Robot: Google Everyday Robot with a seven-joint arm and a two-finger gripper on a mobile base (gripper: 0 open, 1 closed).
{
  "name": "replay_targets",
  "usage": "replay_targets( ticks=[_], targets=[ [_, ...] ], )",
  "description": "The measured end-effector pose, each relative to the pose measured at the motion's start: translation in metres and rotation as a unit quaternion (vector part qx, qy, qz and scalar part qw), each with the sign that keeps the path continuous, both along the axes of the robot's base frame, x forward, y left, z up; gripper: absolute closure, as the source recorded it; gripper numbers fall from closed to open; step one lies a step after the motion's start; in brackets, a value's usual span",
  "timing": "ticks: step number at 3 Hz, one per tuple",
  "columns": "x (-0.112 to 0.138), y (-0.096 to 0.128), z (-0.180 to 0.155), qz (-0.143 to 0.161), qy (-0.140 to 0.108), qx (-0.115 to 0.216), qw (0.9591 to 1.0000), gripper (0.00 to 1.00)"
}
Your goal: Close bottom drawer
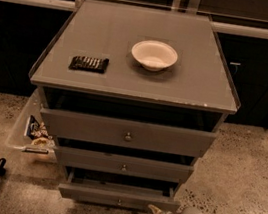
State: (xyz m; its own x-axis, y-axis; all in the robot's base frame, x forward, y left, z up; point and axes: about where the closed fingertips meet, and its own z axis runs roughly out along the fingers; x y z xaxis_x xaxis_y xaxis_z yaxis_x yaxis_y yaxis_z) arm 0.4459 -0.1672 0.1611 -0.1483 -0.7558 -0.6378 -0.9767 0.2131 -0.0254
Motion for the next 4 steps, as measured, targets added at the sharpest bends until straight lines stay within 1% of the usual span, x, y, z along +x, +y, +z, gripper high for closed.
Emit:
replay_targets(
  ticks=[1,2,3,4],
  targets=[
    [0.024,-0.002,-0.008,0.0,-0.007,0.004,1.0,0.42],
    [0.062,-0.006,-0.019,0.006,-0.019,0.006,0.9998,0.65],
    [0.09,-0.023,-0.014,-0.009,-0.038,-0.003,0.9992,0.66],
    [0.09,-0.023,-0.014,-0.009,-0.038,-0.003,0.9992,0.43]
  ],
)
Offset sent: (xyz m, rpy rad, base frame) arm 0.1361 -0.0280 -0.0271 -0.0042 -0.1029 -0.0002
